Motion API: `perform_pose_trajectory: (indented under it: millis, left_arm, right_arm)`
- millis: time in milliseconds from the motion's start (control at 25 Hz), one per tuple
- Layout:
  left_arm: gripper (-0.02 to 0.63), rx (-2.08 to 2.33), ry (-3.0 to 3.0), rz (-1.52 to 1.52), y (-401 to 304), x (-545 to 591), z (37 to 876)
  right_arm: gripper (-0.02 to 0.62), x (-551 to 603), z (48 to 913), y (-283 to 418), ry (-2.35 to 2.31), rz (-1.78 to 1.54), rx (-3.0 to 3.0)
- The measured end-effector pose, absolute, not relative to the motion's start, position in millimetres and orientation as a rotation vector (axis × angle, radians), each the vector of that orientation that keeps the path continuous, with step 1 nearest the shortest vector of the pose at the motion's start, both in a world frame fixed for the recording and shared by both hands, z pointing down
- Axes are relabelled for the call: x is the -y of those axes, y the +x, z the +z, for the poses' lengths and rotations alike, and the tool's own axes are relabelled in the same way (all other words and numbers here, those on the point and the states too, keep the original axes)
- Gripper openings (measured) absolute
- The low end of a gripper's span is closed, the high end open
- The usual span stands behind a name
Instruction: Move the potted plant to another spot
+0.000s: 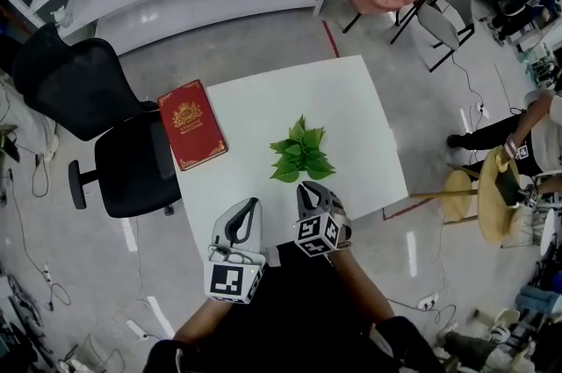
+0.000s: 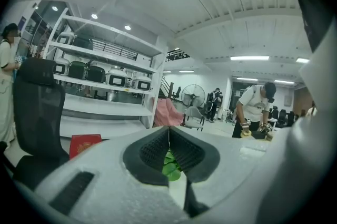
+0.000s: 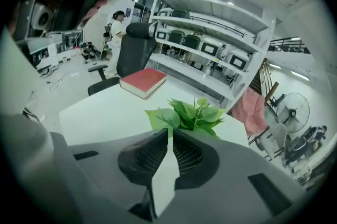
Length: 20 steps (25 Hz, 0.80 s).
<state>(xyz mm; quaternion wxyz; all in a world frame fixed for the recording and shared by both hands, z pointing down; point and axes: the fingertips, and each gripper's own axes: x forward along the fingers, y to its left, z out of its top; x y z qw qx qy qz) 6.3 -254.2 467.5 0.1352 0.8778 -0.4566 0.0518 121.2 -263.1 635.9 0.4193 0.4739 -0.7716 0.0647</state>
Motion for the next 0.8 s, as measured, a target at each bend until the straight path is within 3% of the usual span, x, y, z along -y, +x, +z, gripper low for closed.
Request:
perform_pose_trajectory:
  millis: [800]
  left_arm:
    - [0.017, 1.314, 2.454, 0.219, 19.2, 292.8, 503.9]
  right_arm:
    - [0.015, 296.3, 721.1, 137.0, 0.748, -0.056, 1.672]
